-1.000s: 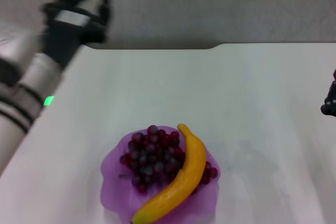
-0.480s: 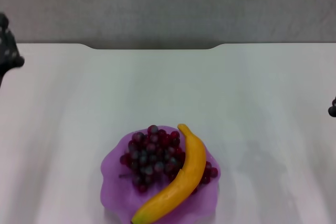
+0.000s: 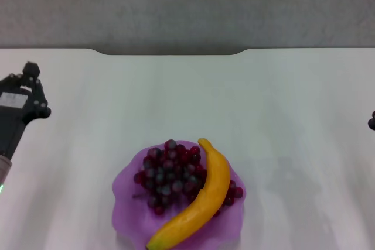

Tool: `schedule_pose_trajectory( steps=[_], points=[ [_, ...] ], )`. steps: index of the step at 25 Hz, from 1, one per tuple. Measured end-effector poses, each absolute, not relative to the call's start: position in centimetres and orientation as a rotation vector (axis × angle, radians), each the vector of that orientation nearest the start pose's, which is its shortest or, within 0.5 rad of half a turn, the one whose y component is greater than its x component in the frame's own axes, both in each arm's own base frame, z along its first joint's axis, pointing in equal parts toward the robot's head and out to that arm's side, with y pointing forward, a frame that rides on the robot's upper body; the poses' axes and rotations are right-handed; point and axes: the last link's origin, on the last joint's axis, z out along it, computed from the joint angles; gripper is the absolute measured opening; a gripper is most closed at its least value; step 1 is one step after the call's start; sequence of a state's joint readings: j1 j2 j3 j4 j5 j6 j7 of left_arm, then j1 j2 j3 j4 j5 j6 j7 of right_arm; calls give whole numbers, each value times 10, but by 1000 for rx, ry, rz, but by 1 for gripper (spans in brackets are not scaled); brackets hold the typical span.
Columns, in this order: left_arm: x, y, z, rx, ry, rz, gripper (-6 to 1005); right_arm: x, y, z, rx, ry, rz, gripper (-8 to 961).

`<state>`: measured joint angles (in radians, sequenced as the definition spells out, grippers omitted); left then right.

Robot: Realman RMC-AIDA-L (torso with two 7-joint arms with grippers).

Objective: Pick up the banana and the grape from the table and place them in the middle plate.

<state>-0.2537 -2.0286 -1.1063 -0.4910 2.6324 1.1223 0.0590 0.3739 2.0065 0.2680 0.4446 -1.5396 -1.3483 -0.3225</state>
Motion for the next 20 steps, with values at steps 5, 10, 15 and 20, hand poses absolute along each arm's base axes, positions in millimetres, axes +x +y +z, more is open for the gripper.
schedule_pose_trajectory(
  steps=[5, 10, 15, 20],
  points=[
    [-315, 320, 1, -1617, -331, -652, 39, 321, 299, -13, -1461, 377, 560, 14],
    [-317, 319, 0, -1624, -333, -642, 40, 322, 299, -12, -1462, 373, 557, 14],
    [-320, 319, -3, -1640, -334, -619, 40, 321, 300, -12, -1464, 370, 558, 14],
    [-320, 321, -2, -1639, -340, -610, 40, 321, 301, -12, -1465, 367, 559, 14]
  ],
)
